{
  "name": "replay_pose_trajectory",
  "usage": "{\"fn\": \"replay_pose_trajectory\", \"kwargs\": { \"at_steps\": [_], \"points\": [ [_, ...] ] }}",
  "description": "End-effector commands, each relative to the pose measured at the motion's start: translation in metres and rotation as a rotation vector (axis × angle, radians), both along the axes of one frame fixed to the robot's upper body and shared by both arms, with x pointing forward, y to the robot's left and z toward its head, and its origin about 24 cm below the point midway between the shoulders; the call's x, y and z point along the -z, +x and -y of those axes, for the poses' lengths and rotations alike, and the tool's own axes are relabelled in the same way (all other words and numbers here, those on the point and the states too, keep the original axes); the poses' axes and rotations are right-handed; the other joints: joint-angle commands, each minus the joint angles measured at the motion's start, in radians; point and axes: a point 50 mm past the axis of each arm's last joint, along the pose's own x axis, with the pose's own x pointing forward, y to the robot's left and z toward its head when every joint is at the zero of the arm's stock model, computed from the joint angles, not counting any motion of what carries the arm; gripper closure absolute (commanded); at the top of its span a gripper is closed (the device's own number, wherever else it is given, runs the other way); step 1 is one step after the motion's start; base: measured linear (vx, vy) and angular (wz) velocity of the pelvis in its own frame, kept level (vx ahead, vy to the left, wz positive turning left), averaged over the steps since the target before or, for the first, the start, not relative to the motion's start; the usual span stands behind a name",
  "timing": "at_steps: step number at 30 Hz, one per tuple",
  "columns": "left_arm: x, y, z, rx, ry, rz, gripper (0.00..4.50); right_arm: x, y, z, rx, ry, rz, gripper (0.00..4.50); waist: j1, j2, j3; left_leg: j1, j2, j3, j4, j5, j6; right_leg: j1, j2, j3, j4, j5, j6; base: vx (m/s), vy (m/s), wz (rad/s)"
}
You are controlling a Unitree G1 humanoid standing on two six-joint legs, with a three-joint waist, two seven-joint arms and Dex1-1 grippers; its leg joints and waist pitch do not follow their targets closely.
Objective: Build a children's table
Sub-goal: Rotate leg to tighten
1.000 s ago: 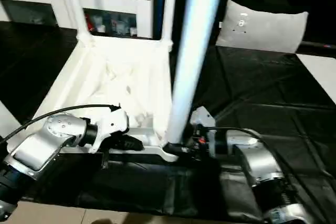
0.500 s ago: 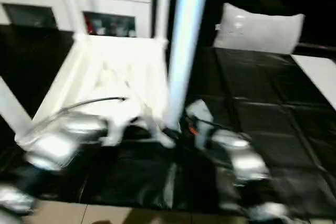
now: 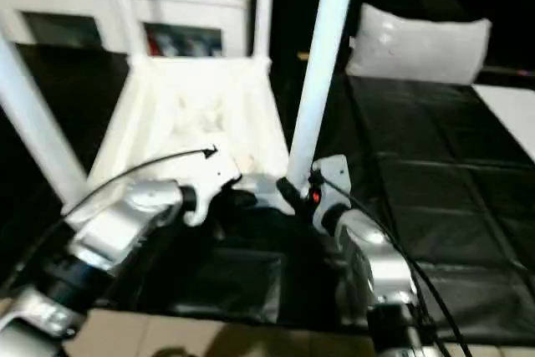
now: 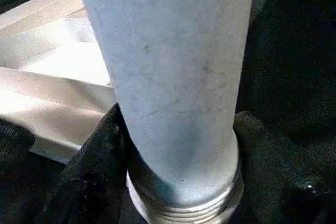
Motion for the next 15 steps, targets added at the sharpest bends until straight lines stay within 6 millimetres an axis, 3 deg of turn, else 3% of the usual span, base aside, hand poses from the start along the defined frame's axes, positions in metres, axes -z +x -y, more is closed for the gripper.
{"fn": "replay_pose_trajectory", "kwargs": {
  "at_steps": [1,2,4,6,8,10,11,12,13,14,15],
  "points": [
    [-0.010,0.005,-0.003,-0.015,-0.030,0.026,4.50,-0.006,-0.001,0.000,-0.034,0.031,0.005,1.19,-0.005,0.006,-0.066,0.001,0.041,-0.018,-0.094,-0.336,-0.009,0.048,-0.075,0.058,-0.090,-0.384,-0.054,0.000,0.000,0.00],
    [-0.011,0.006,-0.004,-0.012,-0.040,0.022,4.30,-0.006,-0.001,0.001,-0.040,0.028,0.003,1.13,-0.006,0.008,-0.066,0.009,0.037,-0.012,-0.090,-0.344,-0.009,0.041,-0.081,0.059,-0.096,-0.416,-0.065,0.000,0.000,0.00],
    [-0.013,0.009,-0.006,-0.006,-0.035,0.035,4.09,-0.004,0.002,0.002,-0.067,0.003,0.008,0.85,-0.007,0.006,-0.067,-0.001,0.037,-0.012,-0.091,-0.314,-0.008,0.047,-0.084,0.062,-0.094,-0.403,-0.073,0.000,0.000,0.00],
    [-0.014,0.013,-0.007,-0.003,-0.030,0.047,3.86,0.003,0.010,0.004,-0.084,-0.030,0.005,0.69,-0.005,0.004,-0.072,0.001,0.037,-0.005,-0.087,-0.275,-0.006,0.038,-0.086,0.068,-0.087,-0.369,-0.095,0.026,-0.002,0.00],
    [-0.015,0.015,-0.005,0.016,-0.041,0.051,3.72,0.007,0.016,0.003,-0.100,-0.052,0.004,0.48,-0.007,0.002,-0.075,-0.005,0.035,-0.003,-0.085,-0.239,-0.008,0.045,-0.086,0.071,-0.081,-0.342,-0.114,0.052,-0.007,-0.01],
    [-0.014,0.014,-0.002,0.060,-0.079,0.021,3.59,0.007,0.018,0.003,-0.122,-0.056,-0.005,0.30,-0.007,0.001,-0.076,-0.006,0.037,0.001,-0.082,-0.201,-0.001,0.042,-0.084,0.075,-0.074,-0.297,-0.131,0.051,-0.017,-0.01],
    [-0.013,0.014,0.000,0.081,-0.083,0.012,3.59,0.006,0.020,0.004,-0.129,-0.063,-0.006,0.30,-0.006,-0.005,-0.081,-0.009,0.038,0.004,-0.077,-0.155,0.003,0.045,-0.083,0.078,-0.064,-0.242,-0.147,0.069,-0.018,0.01],
    [-0.010,0.016,0.002,0.093,-0.078,0.002,3.47,0.004,0.022,0.005,-0.134,-0.072,-0.006,0.26,-0.003,-0.001,-0.087,-0.011,0.036,0.006,-0.072,-0.093,0.012,0.047,-0.079,0.080,-0.048,-0.153,-0.167,0.074,-0.013,0.01],
    [-0.008,0.018,0.002,0.098,-0.071,-0.002,3.37,0.003,0.024,0.006,-0.136,-0.079,-0.005,0.08,-0.004,-0.002,-0.088,-0.013,0.034,0.007,-0.069,-0.064,0.020,0.047,-0.076,0.081,-0.043,-0.111,-0.174,0.074,-0.013,0.01],
    [-0.003,0.020,0.002,0.101,-0.060,-0.012,3.24,0.000,0.027,0.007,-0.140,-0.082,0.004,0.02,-0.005,-0.007,-0.095,-0.020,0.031,0.007,-0.060,0.004,0.033,0.052,-0.074,0.083,-0.024,-0.017,-0.190,0.000,0.000,0.00],
    [-0.002,0.021,0.002,0.102,-0.059,-0.015,3.21,0.000,0.028,0.007,-0.142,-0.082,0.006,0.00,-0.006,-0.004,-0.099,-0.026,0.022,0.010,-0.053,0.061,0.053,0.052,-0.068,0.083,-0.017,0.057,-0.200,0.000,0.000,0.00]
  ]
}}
